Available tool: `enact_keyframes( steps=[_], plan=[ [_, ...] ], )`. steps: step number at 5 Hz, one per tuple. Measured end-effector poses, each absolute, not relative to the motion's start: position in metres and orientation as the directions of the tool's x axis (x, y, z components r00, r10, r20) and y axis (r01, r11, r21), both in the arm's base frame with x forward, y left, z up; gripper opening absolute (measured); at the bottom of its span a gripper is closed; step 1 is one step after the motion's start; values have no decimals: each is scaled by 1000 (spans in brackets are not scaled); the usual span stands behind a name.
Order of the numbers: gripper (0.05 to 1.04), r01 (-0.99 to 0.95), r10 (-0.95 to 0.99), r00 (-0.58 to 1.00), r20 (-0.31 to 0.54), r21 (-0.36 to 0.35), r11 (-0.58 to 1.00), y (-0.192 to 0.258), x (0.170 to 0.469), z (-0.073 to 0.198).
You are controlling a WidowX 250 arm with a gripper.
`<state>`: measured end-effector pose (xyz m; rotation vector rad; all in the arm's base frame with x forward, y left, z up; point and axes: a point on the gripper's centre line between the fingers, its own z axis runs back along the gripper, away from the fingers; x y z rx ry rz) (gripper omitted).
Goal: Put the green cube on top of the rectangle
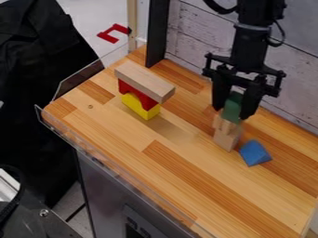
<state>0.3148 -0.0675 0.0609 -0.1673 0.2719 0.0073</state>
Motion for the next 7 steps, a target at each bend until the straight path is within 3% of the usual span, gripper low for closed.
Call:
enact_keyframes(
  steps=[1, 2, 3, 5, 7],
  plan=[
    [544, -51, 10, 965, -261, -153, 987, -65, 315, 61],
    [544, -93, 71, 970, -233, -85, 992, -54, 316, 85],
    [544, -145, 138, 982, -127, -44, 989, -30, 320, 132],
    [544, -231, 224, 960, -170, -19, 973, 10, 303, 154],
    [544, -314, 294, 924, -245, -48, 948, 31, 273, 144]
  ],
)
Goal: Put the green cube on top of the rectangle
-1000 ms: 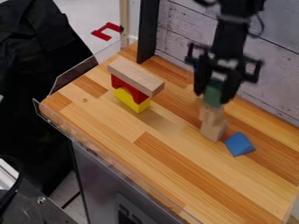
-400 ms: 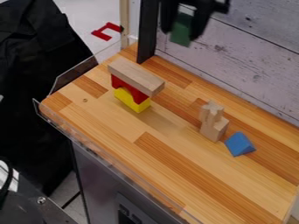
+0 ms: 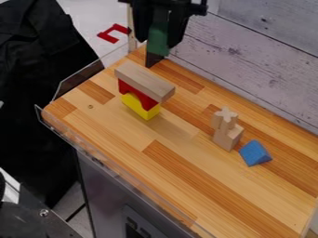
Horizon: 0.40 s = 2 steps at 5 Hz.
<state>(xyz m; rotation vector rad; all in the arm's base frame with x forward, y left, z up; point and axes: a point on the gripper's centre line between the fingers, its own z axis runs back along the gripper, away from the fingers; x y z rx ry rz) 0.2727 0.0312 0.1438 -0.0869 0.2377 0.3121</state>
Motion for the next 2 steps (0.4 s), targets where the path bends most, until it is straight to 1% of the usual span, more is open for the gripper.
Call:
enact_keyframes(
  steps=[1, 2],
  plan=[
    [544, -327, 301, 917, -260, -60, 943, 36, 268, 139],
    [544, -344, 309, 905, -294, -74, 936, 42, 266, 130]
  ],
)
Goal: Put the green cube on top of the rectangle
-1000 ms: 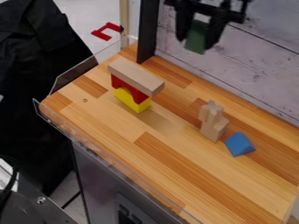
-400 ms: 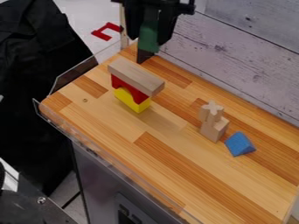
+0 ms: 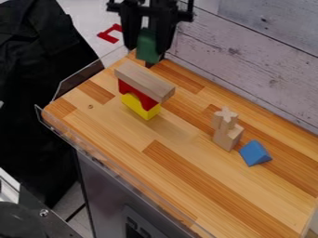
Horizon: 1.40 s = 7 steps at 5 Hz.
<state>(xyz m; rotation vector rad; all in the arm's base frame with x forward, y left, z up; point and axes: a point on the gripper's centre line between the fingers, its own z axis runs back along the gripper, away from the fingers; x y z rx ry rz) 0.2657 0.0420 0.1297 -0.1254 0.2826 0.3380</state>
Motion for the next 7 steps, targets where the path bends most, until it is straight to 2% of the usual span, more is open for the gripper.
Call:
enact_keyframes(
  steps=[3, 7],
  plan=[
    [544, -361, 298, 889, -349, -129, 924, 55, 273, 103],
    [544, -347, 274, 890, -365, -149, 926, 59, 281, 88]
  ],
)
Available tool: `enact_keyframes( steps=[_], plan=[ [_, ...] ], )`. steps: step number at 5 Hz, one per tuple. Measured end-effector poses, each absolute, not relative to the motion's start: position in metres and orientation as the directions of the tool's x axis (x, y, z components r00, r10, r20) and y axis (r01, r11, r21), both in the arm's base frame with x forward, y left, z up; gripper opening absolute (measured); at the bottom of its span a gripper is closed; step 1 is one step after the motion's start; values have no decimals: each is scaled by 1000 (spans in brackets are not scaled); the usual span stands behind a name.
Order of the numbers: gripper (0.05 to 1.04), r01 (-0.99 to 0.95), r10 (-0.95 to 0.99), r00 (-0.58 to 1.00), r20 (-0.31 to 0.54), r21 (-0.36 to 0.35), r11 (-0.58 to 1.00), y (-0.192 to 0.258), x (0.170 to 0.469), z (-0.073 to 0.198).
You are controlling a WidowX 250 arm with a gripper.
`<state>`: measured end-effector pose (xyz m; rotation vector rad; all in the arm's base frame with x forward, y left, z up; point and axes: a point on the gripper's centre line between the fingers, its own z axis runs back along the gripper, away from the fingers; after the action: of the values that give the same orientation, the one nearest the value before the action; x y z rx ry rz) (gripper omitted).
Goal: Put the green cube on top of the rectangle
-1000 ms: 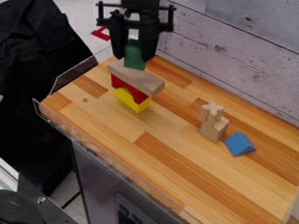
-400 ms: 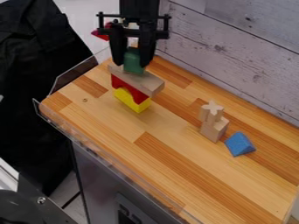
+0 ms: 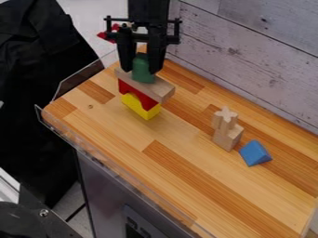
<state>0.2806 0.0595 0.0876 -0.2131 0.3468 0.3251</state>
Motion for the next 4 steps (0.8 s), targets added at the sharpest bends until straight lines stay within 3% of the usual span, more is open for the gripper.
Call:
enact_keyframes(
  steps=[1, 2, 3, 4],
  plan=[
    [544, -346, 277, 891, -358, -142, 927, 61, 281, 87],
    [611, -359, 295, 886, -358, -128, 924, 63, 281, 86],
    [918, -395, 334, 873, -355, -114, 912, 64, 282, 85],
    [1008, -440, 398, 872, -285, -101, 892, 64, 283, 97]
  ],
)
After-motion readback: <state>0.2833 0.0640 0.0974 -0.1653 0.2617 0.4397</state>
